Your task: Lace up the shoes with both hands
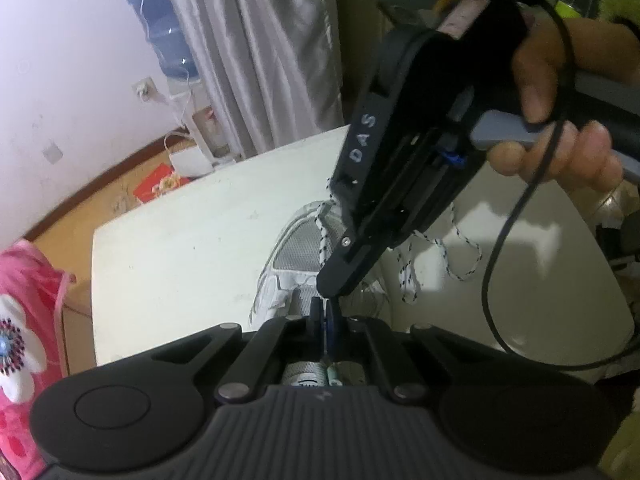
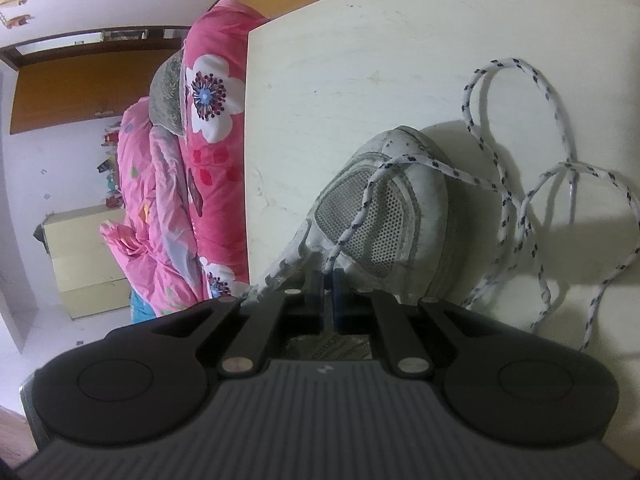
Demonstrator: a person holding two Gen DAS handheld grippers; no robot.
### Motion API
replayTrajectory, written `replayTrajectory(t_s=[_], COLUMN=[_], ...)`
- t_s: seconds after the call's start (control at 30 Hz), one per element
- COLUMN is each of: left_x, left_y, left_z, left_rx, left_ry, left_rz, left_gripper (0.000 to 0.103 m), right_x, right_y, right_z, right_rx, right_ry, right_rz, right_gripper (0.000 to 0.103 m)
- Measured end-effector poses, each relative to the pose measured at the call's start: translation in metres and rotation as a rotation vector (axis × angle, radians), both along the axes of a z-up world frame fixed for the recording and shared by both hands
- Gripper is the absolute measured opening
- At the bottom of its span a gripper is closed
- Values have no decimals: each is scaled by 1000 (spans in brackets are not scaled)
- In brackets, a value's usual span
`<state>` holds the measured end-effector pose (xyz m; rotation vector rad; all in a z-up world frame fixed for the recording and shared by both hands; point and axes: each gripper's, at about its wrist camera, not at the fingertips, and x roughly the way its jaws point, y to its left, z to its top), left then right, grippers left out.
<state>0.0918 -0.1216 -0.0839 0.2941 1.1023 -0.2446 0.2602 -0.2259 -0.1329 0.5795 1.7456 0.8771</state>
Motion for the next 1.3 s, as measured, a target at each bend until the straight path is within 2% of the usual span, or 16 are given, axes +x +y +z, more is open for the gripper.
replayTrajectory(t_s=[0.13, 0.33, 0.73, 0.83, 0.9, 1.0, 1.17, 1.3], left_x=[2, 9, 13, 11, 11, 13, 12, 11], left_y=[-2, 1, 8, 11, 12, 16, 18, 16], left_z=[-2, -4, 2, 4, 5, 5, 6, 6], left_rx=[20, 3, -62, -87, -98, -120, -137, -132], left_ry=[17, 54, 64, 58, 58, 65, 63, 53], left_rz=[-27, -9, 41, 50, 57, 79, 87, 79], left_gripper=[3, 11, 3, 2, 2, 2, 2, 1], right_x=[-1, 0, 2, 3, 3, 1, -9, -15], right_y=[-2, -4, -10, -10, -10, -8, 8, 23], right_z=[-2, -4, -8, -4, 0, 11, 30, 32], right_rx=[7, 16, 31, 22, 13, -9, -55, -95], right_ry=[16, 25, 60, 36, -3, -108, -364, -498], right_rz=[-9, -15, -55, -46, -28, 30, 185, 287], right_gripper=[3, 3, 5, 6, 8, 13, 13, 7])
